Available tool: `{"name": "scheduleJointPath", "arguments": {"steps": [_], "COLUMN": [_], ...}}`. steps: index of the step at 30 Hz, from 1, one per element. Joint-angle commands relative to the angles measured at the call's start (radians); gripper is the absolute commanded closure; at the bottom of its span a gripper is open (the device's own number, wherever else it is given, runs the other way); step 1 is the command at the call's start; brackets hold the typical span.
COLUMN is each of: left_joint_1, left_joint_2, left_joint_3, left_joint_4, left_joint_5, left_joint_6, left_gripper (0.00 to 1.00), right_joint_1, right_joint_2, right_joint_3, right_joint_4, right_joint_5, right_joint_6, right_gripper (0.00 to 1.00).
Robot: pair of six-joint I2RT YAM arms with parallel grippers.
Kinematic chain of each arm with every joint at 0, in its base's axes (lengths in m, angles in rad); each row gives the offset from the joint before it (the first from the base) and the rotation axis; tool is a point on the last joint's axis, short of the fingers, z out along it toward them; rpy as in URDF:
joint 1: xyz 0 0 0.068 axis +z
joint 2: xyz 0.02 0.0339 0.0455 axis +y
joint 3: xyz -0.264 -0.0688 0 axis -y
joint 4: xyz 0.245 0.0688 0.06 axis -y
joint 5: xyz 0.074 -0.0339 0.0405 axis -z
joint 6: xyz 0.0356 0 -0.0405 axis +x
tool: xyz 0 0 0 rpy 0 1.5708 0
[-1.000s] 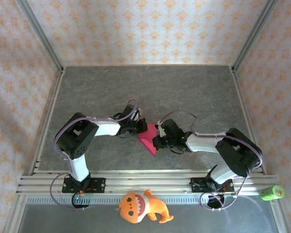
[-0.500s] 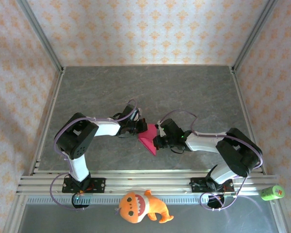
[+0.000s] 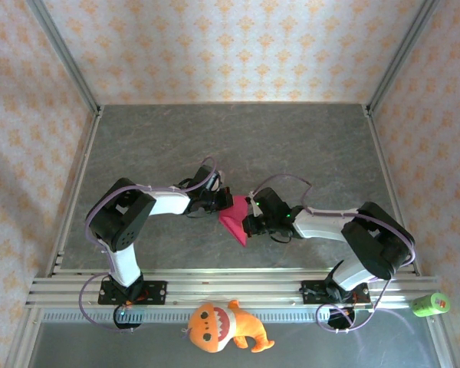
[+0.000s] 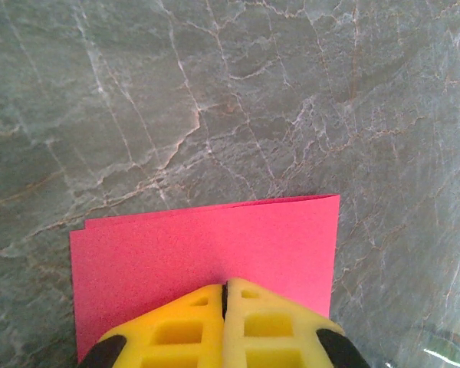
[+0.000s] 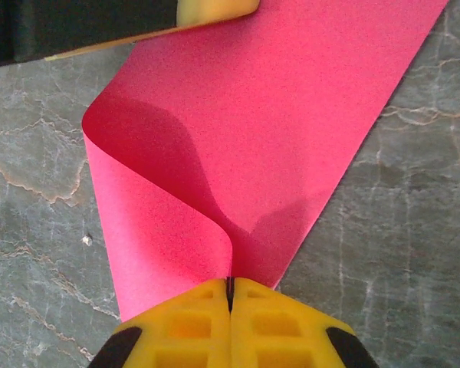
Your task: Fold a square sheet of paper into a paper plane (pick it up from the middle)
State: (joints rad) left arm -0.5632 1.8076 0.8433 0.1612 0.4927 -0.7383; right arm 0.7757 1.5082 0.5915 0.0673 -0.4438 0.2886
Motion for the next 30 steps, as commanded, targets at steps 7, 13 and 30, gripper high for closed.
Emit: {"name": "scheduleJointPath", "arguments": {"steps": [7, 13, 30], "left_joint_1": [-0.004, -0.004, -0.006], "left_joint_2": [0.007, 0.012, 0.012], "left_joint_3": [-0.019, -0.015, -0.008], "left_joint_4": [-0.081, -0.084, -0.086], "left_joint_5": [-0.045, -0.046, -0.046], "left_joint_6": [0.011, 0.011, 0.011], "left_gripper": [0.99, 0.99, 0.99], "right_joint_1": [-0.004, -0.003, -0.003], "right_joint_2": [-0.001, 0.0, 0.035], "right_joint_3": [0.029, 0.028, 0.035], "right_joint_4": [-0.027, -0.041, -0.026], "right_joint_5": [0.023, 0.026, 0.02], "right_joint_6": [0.001, -0.004, -0.005], "right_gripper": [1.0, 1.0, 1.0]}}
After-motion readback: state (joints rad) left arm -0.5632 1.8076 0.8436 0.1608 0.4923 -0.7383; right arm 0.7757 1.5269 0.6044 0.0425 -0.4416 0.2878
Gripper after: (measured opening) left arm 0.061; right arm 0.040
